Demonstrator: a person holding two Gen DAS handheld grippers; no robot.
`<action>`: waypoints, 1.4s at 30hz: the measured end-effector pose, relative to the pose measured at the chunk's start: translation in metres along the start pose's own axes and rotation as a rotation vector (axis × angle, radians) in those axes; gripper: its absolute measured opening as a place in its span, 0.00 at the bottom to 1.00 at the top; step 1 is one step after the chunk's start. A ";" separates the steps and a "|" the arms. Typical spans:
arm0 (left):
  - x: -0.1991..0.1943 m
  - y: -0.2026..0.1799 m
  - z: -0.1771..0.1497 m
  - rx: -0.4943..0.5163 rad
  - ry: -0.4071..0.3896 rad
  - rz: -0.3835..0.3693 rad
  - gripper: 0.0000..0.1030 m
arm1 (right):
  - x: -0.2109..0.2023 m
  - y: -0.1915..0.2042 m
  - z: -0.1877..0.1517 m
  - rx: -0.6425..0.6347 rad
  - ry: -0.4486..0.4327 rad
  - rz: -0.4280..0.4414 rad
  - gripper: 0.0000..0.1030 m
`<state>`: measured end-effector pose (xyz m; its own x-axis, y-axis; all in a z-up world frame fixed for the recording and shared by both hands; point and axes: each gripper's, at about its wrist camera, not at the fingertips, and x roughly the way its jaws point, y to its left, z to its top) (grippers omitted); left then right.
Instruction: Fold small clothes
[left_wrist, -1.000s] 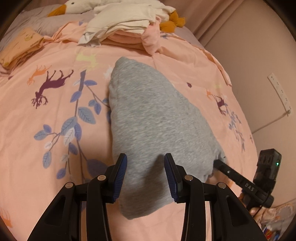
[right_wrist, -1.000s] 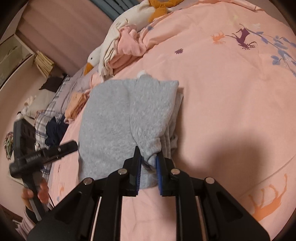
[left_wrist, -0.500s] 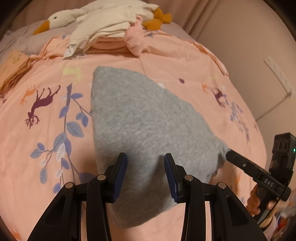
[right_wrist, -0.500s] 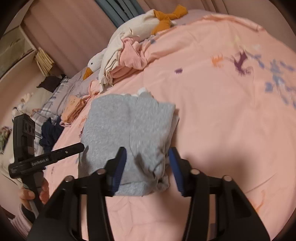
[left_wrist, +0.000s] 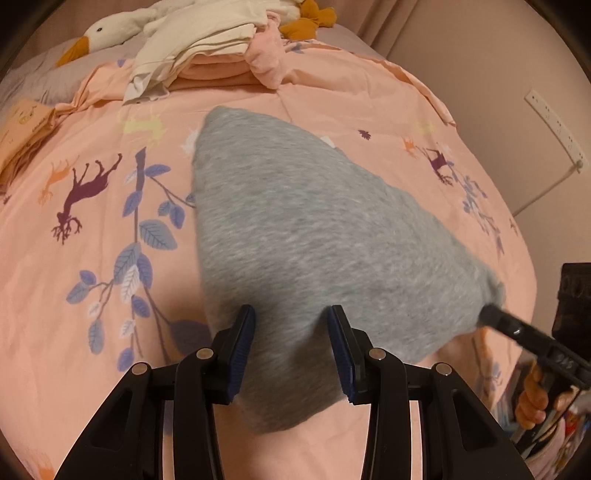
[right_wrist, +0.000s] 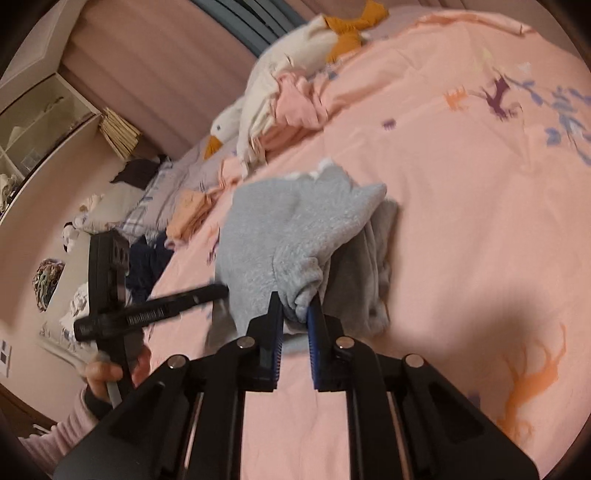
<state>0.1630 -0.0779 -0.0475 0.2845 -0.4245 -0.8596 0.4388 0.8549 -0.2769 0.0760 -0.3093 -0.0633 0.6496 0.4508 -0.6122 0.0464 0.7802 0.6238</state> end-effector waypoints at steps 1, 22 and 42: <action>0.001 0.000 -0.001 0.006 0.004 0.007 0.38 | 0.005 -0.003 -0.003 -0.001 0.031 -0.016 0.12; 0.028 0.002 -0.036 -0.032 0.054 -0.081 0.38 | 0.085 0.018 0.058 -0.196 0.058 -0.244 0.30; -0.006 0.010 0.048 -0.068 -0.169 -0.105 0.38 | 0.081 0.034 0.069 -0.278 -0.043 -0.247 0.32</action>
<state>0.2068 -0.0811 -0.0241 0.3823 -0.5512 -0.7417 0.4162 0.8193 -0.3943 0.1826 -0.2765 -0.0584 0.6761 0.2202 -0.7031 0.0019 0.9538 0.3005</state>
